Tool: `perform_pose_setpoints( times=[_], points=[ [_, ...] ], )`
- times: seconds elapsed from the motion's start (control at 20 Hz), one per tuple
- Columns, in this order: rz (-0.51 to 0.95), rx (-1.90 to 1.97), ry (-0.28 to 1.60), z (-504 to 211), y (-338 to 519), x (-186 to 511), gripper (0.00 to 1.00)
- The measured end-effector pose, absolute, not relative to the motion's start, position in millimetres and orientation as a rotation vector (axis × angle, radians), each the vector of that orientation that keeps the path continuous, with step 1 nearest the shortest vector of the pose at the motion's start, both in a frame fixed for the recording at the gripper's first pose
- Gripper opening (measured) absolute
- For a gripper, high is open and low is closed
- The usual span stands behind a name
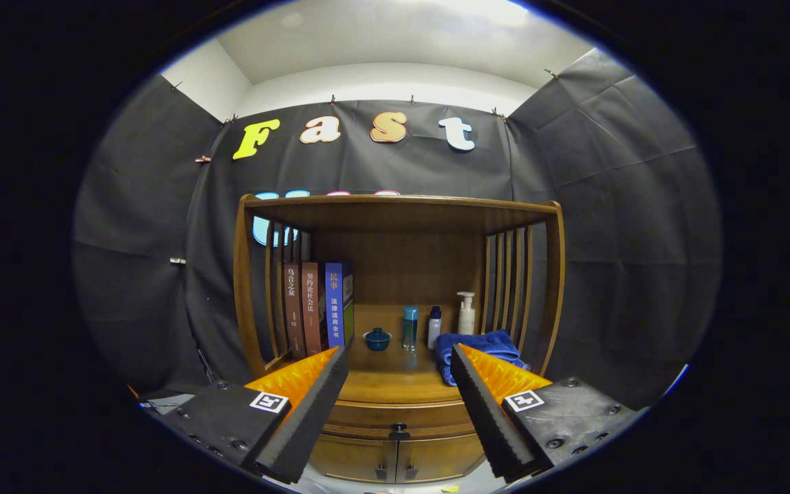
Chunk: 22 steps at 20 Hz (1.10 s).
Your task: Pull open the drawer, take out the items inside it, and place them on the countertop above the cabinet.
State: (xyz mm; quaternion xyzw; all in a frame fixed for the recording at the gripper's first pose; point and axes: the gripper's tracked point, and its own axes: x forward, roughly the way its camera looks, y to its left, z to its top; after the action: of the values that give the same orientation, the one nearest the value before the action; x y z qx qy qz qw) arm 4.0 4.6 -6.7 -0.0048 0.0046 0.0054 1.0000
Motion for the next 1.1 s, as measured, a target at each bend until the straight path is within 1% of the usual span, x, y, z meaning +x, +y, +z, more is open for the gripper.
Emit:
perform_pose_setpoints(
  times=[0.2, 0.35, 1.1],
  points=[
    [0.011, -0.007, 0.020, -15, 5, 10, 0.99],
    [0.008, -0.001, 0.056, -36, 3, 20, 0.99],
    [0.001, 0.062, 0.312, -190, -6, 80, 0.99]
  ],
)
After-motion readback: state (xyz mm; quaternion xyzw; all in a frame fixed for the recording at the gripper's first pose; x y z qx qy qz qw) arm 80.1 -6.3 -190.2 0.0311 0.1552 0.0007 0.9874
